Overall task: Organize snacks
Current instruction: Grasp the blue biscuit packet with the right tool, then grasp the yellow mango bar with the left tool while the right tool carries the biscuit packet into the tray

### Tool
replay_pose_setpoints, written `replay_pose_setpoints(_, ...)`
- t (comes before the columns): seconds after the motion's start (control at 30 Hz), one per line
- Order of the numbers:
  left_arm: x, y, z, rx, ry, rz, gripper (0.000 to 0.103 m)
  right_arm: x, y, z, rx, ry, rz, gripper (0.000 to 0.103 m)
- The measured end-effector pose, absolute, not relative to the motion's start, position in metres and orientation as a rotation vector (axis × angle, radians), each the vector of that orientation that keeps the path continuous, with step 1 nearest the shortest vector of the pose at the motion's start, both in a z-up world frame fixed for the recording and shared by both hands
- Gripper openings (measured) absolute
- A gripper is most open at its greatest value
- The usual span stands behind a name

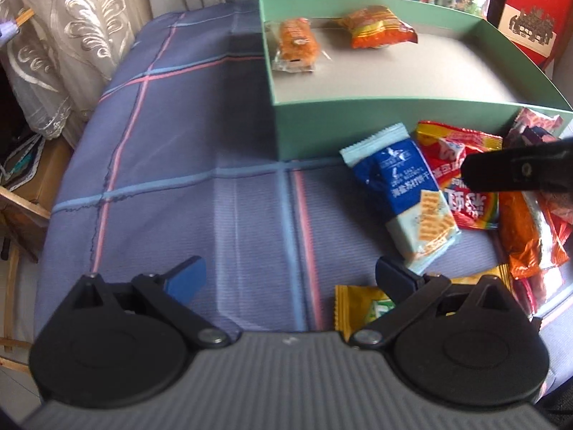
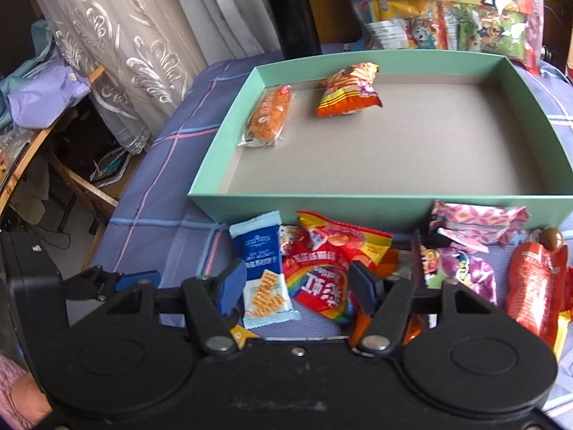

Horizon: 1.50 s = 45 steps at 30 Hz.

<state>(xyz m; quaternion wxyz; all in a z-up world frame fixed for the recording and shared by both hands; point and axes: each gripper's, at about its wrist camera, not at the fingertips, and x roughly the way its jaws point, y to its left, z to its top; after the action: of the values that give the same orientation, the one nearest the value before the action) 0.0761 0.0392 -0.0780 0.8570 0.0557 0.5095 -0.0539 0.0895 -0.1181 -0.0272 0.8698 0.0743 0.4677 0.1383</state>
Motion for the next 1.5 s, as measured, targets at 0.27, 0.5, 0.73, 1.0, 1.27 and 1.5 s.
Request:
replay_pose_setpoints(0.27,0.069,0.053,-0.075,0.094,1.051,-0.163,0.103,0.116,-0.075,-0.061,0.123,1.077,0.307,0.048)
replay_pose_setpoints(0.5,0.058,0.042,-0.068,0.136,1.022,-0.279,0.103,0.113,-0.066,-0.066,0.071,1.062,0.295,0.035)
replay_pose_setpoints(0.73,0.043,0.015,-0.064,0.319,0.972,-0.515,0.091,0.094,-0.115,-0.045,0.176,1.019,0.254,0.035)
replay_pose_setpoints(1.0,0.028,0.0,-0.079,0.55,0.951,-0.675,0.09,0.075,-0.144,-0.046,0.26,1.011,0.235,0.035)
replay_pose_setpoints(1.27,0.04,-0.039,-0.076,0.569,0.925,-0.817,0.045,0.064,-0.164,-0.051,0.343,1.004,0.191,0.035)
replay_pose_setpoints(1.5,0.045,-0.022,-0.077,0.377,0.997,-0.684,0.039,0.059,-0.182,-0.055,0.39,0.997,0.16,0.035)
